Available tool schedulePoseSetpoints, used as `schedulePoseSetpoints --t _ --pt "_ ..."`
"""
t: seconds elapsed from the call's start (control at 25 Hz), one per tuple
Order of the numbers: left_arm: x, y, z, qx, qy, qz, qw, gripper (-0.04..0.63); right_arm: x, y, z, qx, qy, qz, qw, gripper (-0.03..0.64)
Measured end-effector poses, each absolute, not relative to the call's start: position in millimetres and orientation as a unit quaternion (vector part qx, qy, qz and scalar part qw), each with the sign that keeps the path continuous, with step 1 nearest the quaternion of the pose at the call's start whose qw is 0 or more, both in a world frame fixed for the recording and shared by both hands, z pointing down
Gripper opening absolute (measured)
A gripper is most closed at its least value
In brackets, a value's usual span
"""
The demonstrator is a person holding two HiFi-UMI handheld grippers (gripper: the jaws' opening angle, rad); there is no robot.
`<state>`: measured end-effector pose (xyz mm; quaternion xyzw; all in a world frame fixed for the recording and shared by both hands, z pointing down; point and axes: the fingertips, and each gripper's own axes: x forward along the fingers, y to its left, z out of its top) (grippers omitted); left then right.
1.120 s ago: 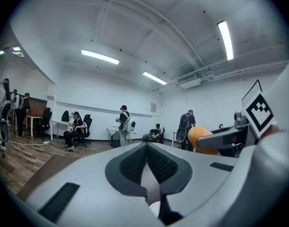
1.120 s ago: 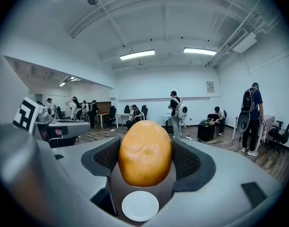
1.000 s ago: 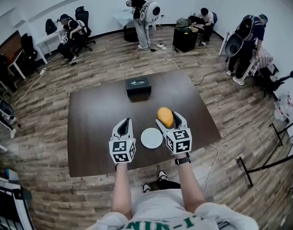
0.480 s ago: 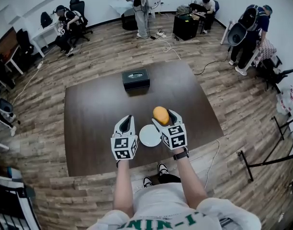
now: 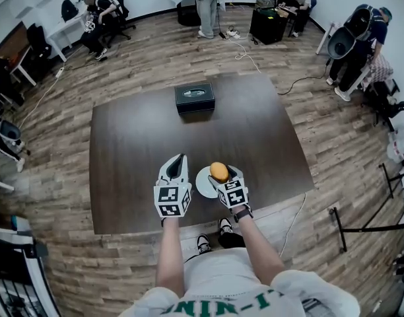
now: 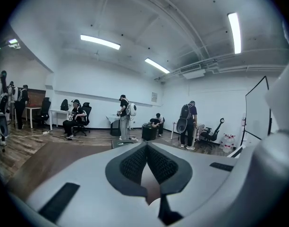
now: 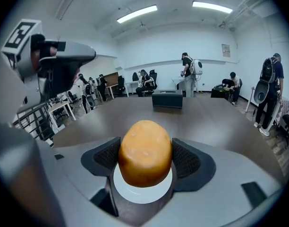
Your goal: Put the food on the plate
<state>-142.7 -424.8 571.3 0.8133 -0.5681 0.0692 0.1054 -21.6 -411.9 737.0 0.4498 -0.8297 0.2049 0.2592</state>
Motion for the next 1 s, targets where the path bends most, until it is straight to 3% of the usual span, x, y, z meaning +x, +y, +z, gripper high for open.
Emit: schedulePoseSetpoints --t 1.0 --pt "-169.6 -442.1 588.9 0.791 -0.594 0.078 0.120 0.012 -51.7 -411.1 851.7 0.408 -0.814 0.269 0.315 0.348"
